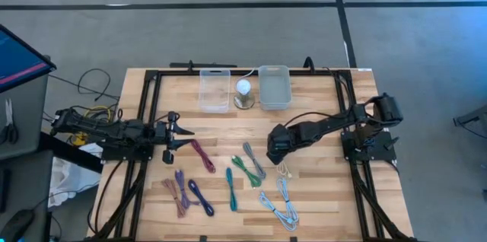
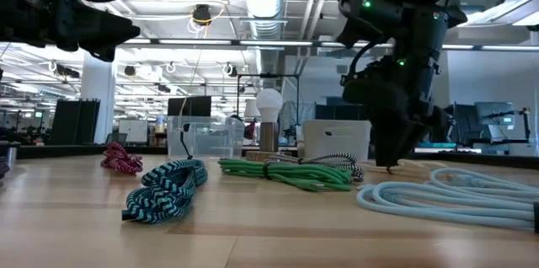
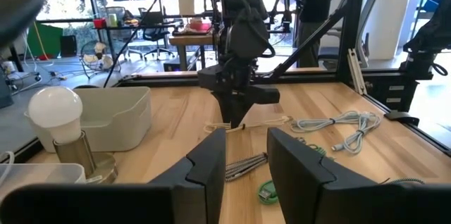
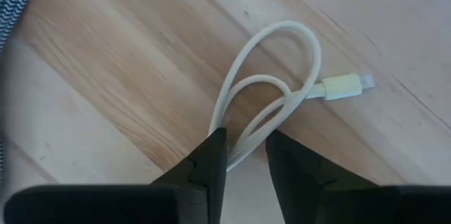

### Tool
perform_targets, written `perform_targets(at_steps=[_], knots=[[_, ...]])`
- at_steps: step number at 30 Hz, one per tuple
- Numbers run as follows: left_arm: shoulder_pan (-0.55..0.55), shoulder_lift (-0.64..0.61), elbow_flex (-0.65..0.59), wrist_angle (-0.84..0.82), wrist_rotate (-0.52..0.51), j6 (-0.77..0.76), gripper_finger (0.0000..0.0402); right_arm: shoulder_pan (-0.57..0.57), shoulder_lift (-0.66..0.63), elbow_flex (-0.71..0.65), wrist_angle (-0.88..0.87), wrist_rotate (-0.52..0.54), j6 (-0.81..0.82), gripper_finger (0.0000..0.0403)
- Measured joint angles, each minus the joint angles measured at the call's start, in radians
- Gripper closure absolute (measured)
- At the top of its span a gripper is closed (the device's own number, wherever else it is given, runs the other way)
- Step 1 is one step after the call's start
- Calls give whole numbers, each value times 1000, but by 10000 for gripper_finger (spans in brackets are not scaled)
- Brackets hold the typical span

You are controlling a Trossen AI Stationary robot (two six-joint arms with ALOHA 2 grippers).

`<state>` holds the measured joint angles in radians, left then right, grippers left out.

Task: Pick & Place USB Port
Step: Put the white charger cable into the gray bin

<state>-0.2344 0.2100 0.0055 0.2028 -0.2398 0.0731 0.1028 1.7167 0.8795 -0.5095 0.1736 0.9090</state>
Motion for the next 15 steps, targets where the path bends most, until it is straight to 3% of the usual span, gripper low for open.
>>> perform_targets(at_steps=[4, 10, 15], knots=[[0, 0, 0, 0, 0, 0, 297, 6, 1, -2, 0, 21, -20, 322], [0, 0, 0, 0, 0, 0, 297, 16, 3, -4, 20, 43, -76, 394], [0, 0, 0, 0, 0, 0, 297, 22, 3, -4, 23, 53, -98, 397]])
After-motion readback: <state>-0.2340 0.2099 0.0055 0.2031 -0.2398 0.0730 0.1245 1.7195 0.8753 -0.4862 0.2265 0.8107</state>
